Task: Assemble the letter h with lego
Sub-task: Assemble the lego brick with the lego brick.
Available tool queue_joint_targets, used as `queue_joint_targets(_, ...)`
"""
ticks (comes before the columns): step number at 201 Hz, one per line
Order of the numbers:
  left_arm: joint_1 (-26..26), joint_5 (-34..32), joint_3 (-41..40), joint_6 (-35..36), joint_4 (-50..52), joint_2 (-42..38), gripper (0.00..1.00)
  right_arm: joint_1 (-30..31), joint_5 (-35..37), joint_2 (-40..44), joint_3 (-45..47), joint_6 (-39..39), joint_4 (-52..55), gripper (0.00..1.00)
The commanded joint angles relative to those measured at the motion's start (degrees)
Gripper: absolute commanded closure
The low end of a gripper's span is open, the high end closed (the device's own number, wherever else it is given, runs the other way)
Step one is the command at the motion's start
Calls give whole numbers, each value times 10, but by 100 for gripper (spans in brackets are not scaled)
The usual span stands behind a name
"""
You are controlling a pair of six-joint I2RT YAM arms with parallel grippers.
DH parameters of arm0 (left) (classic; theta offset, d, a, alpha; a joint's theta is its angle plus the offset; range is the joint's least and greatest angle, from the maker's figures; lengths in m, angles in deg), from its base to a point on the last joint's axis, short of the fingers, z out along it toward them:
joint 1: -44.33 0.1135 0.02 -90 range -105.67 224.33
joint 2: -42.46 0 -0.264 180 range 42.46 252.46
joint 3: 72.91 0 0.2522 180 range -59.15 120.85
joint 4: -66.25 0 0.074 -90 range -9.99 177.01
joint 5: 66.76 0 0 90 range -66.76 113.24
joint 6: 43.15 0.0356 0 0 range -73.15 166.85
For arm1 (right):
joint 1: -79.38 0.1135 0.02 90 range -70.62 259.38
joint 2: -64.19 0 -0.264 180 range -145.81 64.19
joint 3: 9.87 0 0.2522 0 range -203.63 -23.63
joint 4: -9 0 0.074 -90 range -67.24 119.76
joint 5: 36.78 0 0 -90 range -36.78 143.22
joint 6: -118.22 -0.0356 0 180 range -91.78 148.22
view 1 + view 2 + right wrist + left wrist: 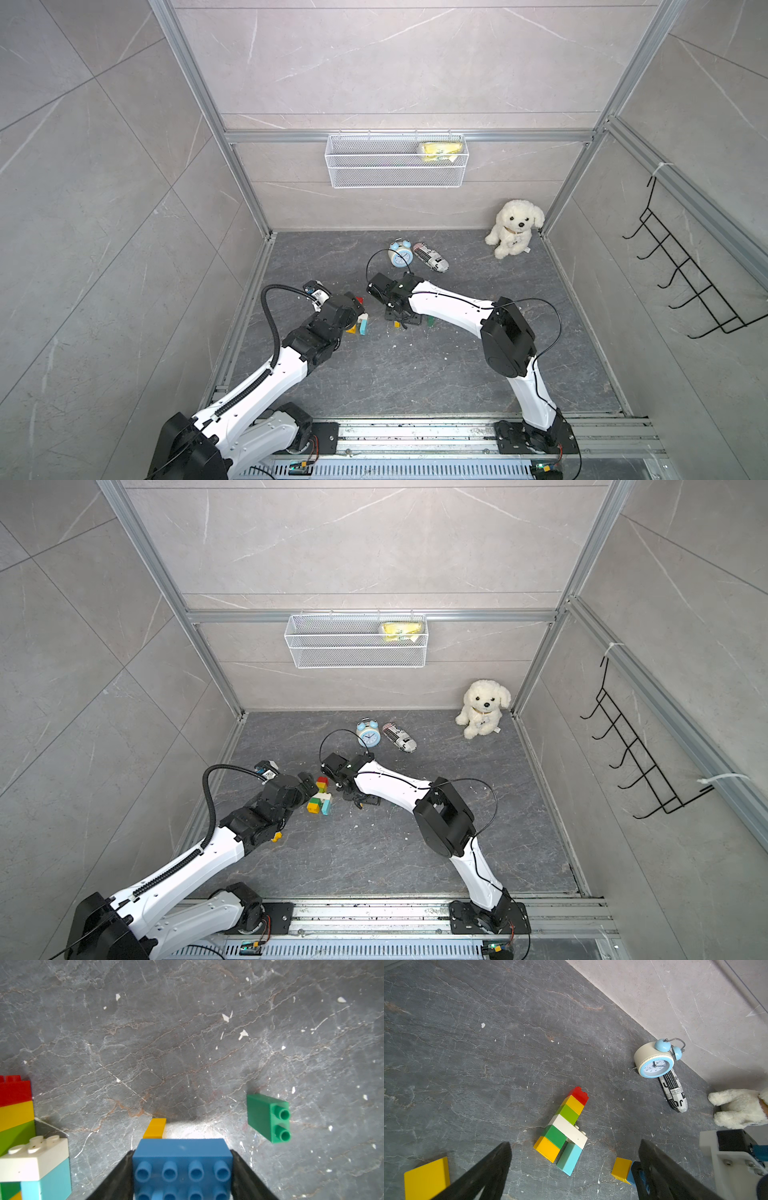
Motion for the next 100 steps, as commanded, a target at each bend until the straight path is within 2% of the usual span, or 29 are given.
queue_joint_targets(1,2,-5,1,-8,3,-4,1,-3,-7,-23,2,6,21,61)
queue_joint_targets(100,3,-4,1,-8,1,-1,1,-3,-13,-53,-4,6,35,61)
